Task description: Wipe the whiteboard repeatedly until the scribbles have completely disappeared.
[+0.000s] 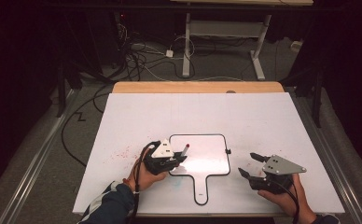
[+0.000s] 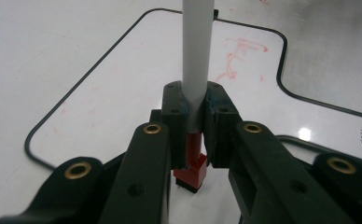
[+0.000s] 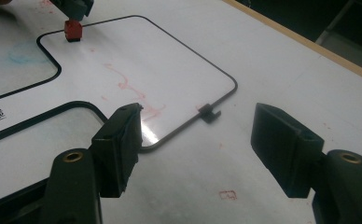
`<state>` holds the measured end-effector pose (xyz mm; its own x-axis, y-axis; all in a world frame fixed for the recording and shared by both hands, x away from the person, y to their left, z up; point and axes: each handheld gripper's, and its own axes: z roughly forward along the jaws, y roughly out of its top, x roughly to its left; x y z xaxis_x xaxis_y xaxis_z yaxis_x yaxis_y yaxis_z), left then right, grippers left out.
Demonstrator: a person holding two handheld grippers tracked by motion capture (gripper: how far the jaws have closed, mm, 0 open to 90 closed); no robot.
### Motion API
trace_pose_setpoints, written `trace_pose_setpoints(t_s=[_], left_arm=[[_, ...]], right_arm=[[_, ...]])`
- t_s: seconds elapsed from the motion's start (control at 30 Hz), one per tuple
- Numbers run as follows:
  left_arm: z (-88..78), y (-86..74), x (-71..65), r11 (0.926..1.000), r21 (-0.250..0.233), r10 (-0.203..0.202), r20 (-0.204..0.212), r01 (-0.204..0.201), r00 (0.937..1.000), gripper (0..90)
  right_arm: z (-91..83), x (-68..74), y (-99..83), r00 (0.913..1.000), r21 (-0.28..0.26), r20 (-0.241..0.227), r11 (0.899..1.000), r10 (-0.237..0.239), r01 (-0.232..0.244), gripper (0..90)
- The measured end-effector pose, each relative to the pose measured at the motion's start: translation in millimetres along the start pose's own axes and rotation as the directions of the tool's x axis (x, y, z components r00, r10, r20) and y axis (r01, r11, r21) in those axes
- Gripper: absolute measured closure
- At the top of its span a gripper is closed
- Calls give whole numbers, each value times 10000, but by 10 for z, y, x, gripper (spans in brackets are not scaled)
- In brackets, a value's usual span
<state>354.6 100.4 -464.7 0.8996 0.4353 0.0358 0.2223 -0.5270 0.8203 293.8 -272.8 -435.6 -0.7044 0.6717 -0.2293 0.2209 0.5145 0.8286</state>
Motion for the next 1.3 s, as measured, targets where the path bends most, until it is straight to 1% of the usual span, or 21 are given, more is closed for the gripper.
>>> trace_pose_setpoints(t_s=[0.13,0.27,0.33,0.43,0.5,0.63,0.7,0.8,0.9,0.93,1.0,1.03,1.07,1.1,1.13,1.17,1.3], left_arm=[[-73,-76,53,9997,-158,-199,-108,198,9997,786],[-64,-95,86,9990,-330,-307,15,307,9995,786],[-12,-64,85,9987,-407,-303,112,308,9995,786],[93,21,64,9992,-375,-130,241,139,9996,786],[168,88,35,9994,-333,-7,263,16,9997,786],[303,201,-48,9993,-309,246,456,-232,9987,786],[359,248,-93,9989,-296,378,499,-364,9980,786],[434,314,-141,9986,-306,456,575,-439,9973,786],[511,383,-192,9982,-377,493,650,-469,9967,785],[535,411,-213,9978,-375,571,655,-548,9962,786],[575,465,-256,9970,-446,658,718,-627,9953,786],[596,493,-280,9965,-478,715,736,-681,9947,785],[617,519,-300,9961,-515,761,782,-722,9940,785],[639,544,-316,9957,-523,800,791,-760,9936,785],[662,566,-331,9956,-579,781,791,-736,9938,785],[685,588,-343,9956,-579,787,832,-740,9934,785],[747,652,-398,9946,-651,862,835,-809,9928,784]], right_arm=[[2,3,-2,10000,23,0,10000,9,-9,339],[-1,9,2,10000,18,3,10000,-88,88,339],[3,11,3,10000,26,7,10000,-74,74,340],[14,14,4,10000,52,-22,10000,-85,85,340],[19,18,3,9999,71,-26,9999,-113,113,340],[35,14,1,10000,78,-57,9999,-65,66,339],[44,10,10,10000,13,-89,10000,17,-17,338],[61,5,56,9998,-237,-105,9996,145,-147,340],[82,15,134,9989,-539,-321,9979,346,-363,345],[91,20,159,9983,-614,-415,9971,415,-440,346],[115,36,201,9971,-740,-623,9961,426,-472,361],[124,47,219,9965,-814,-674,9952,495,-549,384],[126,54,236,9946,-947,-826,9930,625,-703,415],[127,56,252,9925,-1158,-940,9893,783,-890,419],[135,61,274,9917,-1279,-946,9869,870,-988,421],[147,67,302,9911,-1260,-964,9866,923,-1041,416],[200,76,380,9836,-1320,-1454,9831,1071,-1266,416]])
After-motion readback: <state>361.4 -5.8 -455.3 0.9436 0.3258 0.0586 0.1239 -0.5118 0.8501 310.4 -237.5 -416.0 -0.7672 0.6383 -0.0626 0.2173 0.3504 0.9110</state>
